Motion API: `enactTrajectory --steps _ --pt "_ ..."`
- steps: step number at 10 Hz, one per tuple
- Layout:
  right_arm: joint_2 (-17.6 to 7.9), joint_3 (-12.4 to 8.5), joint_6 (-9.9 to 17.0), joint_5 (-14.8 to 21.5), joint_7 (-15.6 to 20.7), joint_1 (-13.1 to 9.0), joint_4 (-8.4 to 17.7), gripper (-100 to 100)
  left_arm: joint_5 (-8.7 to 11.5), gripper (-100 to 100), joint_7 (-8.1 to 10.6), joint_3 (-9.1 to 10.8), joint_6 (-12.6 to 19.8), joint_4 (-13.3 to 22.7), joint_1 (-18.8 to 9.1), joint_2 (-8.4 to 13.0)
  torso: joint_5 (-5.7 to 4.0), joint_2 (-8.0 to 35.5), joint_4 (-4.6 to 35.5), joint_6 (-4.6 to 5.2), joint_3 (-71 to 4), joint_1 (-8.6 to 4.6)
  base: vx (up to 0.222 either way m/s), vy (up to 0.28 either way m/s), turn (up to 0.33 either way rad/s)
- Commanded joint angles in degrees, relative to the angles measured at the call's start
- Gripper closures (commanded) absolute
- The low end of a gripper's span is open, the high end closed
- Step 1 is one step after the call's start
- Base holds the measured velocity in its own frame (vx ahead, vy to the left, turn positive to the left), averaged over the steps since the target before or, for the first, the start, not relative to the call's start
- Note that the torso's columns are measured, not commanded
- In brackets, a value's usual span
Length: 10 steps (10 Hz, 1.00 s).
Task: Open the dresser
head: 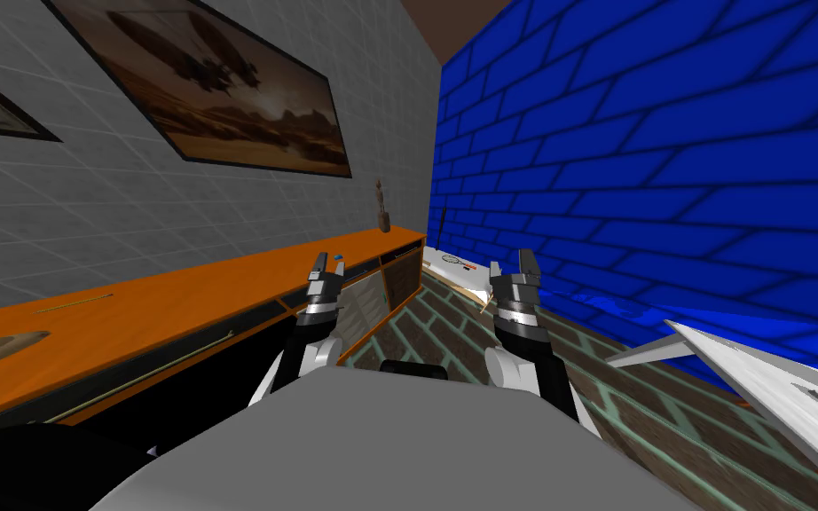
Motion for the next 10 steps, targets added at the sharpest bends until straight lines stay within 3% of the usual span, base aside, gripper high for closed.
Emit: enactTrajectory --steps 1,9,10 --pt "0.00 0.00 0.00 0.00 0.00 0.00 0.00 0 0.00 0 0.00 0.00 0.00 0.00 0.00 0.00 0.00 2.32 2.35 0.00 -4.67 0.00 0.000 0.000 0.000" --pt "0.00 0.00 -0.01 0.00 0.00 0.00 -0.02 0 0.00 0 0.00 0.00 -0.01 -0.02 0.00 0.00 0.00 35.39 35.37 0.00 -70.73 0.00 0.000 0.000 0.000" --pt "0.00 0.00 -0.01 0.00 0.00 0.00 -0.02 0 0.08 -100 0.00 0.11 1.71 -0.43 0.10 2.21 0.00 39.62 39.60 0.00 -79.19 0.00 0.068 -0.005 -0.027"
